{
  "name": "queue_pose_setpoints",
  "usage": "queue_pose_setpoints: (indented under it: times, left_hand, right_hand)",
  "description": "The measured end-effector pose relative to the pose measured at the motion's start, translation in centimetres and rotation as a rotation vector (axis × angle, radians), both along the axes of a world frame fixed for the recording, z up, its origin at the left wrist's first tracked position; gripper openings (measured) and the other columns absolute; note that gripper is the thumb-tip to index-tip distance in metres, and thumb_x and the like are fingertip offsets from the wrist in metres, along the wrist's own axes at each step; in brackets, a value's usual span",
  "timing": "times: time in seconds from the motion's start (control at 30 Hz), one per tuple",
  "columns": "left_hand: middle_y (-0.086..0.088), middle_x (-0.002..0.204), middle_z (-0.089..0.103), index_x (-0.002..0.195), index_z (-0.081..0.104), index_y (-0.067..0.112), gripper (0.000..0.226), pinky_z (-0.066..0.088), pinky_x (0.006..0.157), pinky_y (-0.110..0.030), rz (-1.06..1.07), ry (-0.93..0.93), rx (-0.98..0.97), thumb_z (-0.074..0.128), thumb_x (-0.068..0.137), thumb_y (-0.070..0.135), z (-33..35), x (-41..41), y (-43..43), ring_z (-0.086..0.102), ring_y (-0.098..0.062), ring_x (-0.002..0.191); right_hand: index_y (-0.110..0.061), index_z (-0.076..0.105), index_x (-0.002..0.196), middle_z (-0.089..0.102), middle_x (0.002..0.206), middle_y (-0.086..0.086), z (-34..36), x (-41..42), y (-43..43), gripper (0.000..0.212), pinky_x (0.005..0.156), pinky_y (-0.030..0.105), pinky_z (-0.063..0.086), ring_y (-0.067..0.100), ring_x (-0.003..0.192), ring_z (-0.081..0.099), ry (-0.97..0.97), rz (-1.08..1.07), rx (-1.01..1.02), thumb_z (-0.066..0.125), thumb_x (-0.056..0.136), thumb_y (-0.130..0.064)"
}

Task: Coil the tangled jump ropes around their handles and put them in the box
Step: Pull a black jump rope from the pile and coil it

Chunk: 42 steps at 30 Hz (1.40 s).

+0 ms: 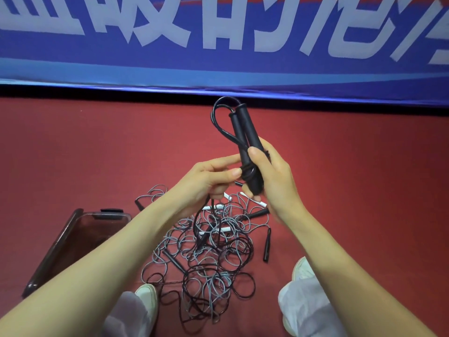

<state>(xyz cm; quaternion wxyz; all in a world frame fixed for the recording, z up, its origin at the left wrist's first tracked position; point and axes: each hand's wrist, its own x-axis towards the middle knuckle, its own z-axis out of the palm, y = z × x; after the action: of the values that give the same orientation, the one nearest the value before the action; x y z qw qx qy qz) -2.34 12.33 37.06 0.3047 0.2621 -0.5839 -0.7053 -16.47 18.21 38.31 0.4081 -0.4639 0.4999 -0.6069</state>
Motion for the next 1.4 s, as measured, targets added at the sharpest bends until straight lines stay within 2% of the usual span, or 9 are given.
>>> queue_pose_setpoints:
  times: [0.13, 0.37, 0.5, 0.7, 0.77, 0.87, 1.07, 1.27, 1.4]
  left_hand:
    - [-0.009, 0.075, 0.051, 0.114, 0.07, 0.028, 0.033, 0.017, 0.047, -0.019, -0.031, -0.048, -0.121, 0.061, 0.083, 0.024, 0.3, 0.5, -0.2, 0.02, -0.01, 0.05]
    - [-0.001, 0.067, 0.053, 0.098, 0.075, 0.026, 0.019, 0.033, 0.056, -0.015, -0.205, -0.059, -0.136, 0.073, 0.079, 0.025, -0.4, 2.2, -1.7, 0.041, -0.006, 0.057]
    - [0.011, 0.076, 0.07, 0.088, 0.075, 0.021, 0.018, 0.05, 0.075, -0.018, -0.229, -0.317, -0.348, 0.079, 0.07, 0.022, 0.6, 4.2, -2.7, 0.063, -0.002, 0.074]
    - [-0.018, 0.082, 0.07, 0.083, 0.074, 0.004, 0.019, 0.048, 0.081, -0.033, -0.265, -0.544, -0.432, 0.08, 0.072, 0.018, 2.0, 3.9, -2.7, 0.062, -0.017, 0.077]
    - [-0.014, 0.083, 0.072, 0.085, 0.075, 0.006, 0.02, 0.05, 0.082, -0.035, -0.27, -0.591, -0.46, 0.078, 0.077, 0.024, 1.8, 2.9, -2.1, 0.063, -0.022, 0.078]
    - [0.001, 0.07, 0.064, 0.091, 0.071, 0.011, 0.017, 0.041, 0.056, -0.023, -0.106, -0.651, -0.549, 0.068, 0.088, 0.027, 1.2, 1.7, -1.5, 0.053, -0.008, 0.057]
    - [0.001, 0.066, 0.057, 0.098, 0.055, 0.007, 0.006, 0.024, 0.036, -0.016, -0.14, -0.304, 0.044, 0.052, 0.098, 0.012, 1.0, 0.3, 0.0, 0.03, -0.004, 0.038]
    - [0.006, 0.065, 0.052, 0.101, 0.068, 0.011, 0.036, 0.022, 0.05, -0.021, 0.009, -0.217, 0.091, 0.046, 0.099, 0.038, 0.6, 0.1, -0.8, 0.027, -0.007, 0.051]
    - [0.008, 0.064, 0.055, 0.093, 0.073, 0.011, 0.019, 0.026, 0.054, -0.02, 0.055, -0.164, 0.088, 0.064, 0.086, 0.027, 0.4, 0.7, -1.3, 0.034, -0.006, 0.056]
  right_hand:
    - [-0.018, 0.055, 0.1, 0.056, 0.066, 0.009, 0.0, -0.5, 0.0, 0.011, 0.033, 0.016, 0.025, 0.018, 0.037, 0.042, -0.194, 0.109, 0.106, 0.049, 0.098, -0.028]
    - [-0.024, 0.036, 0.144, 0.057, 0.073, 0.013, 1.3, -1.7, 0.5, 0.061, 0.033, 0.016, 0.03, 0.028, 0.057, 0.049, -0.235, 0.353, 0.062, 0.053, 0.086, -0.026]
    - [-0.042, 0.033, 0.141, 0.062, 0.072, 0.019, 1.3, -2.3, 1.6, 0.067, 0.035, 0.018, 0.031, 0.024, 0.052, 0.048, -0.001, 0.641, 0.242, 0.067, 0.084, -0.032]
    - [-0.032, 0.034, 0.135, 0.064, 0.071, 0.005, 0.9, -1.0, 2.0, 0.059, 0.049, 0.026, 0.037, 0.013, 0.045, 0.049, 0.623, 0.781, 0.621, 0.068, 0.087, -0.036]
    - [-0.027, 0.03, 0.14, 0.063, 0.077, 0.001, -0.3, -0.4, 1.5, 0.063, 0.059, 0.032, 0.042, 0.008, 0.053, 0.056, 1.067, 0.668, 0.634, 0.062, 0.089, -0.045]
    - [-0.03, 0.013, 0.149, 0.061, 0.117, 0.01, -1.4, -0.5, 0.6, 0.068, 0.077, 0.037, 0.042, 0.029, 0.1, 0.063, 1.509, 0.251, 0.534, 0.048, 0.094, -0.051]
    - [-0.027, 0.002, 0.154, 0.051, 0.124, 0.011, -0.8, -1.9, -0.3, 0.072, 0.07, 0.041, 0.039, 0.044, 0.098, 0.06, 1.377, -0.264, 0.307, 0.042, 0.098, -0.048]
    - [-0.029, 0.01, 0.154, 0.055, 0.124, 0.008, -1.0, -2.3, -0.6, 0.071, 0.071, 0.036, 0.034, 0.038, 0.103, 0.058, 1.145, -0.359, 0.141, 0.05, 0.097, -0.043]
    - [-0.032, 0.018, 0.152, 0.057, 0.121, 0.006, -1.2, -1.8, -0.8, 0.064, 0.072, 0.035, 0.036, 0.036, 0.103, 0.06, 1.079, -0.374, 0.087, 0.049, 0.097, -0.043]
